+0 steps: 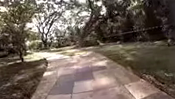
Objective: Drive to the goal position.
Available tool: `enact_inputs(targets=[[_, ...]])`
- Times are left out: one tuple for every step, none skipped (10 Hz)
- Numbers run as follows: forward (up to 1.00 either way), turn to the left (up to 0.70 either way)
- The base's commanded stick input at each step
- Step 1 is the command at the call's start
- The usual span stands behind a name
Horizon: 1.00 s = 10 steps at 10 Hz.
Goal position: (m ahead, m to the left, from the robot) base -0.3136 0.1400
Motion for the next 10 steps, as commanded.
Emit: enact_inputs(targets=[[0.00,-0.45],[0.00,-0.45],[0.00,-0.45],[0.00,-0.45],[0.00,-0.45],[0.00,-0.45],[0.00,-0.45],[0.00,-0.45],[0.00,-0.45],[0.00,-0.45]])
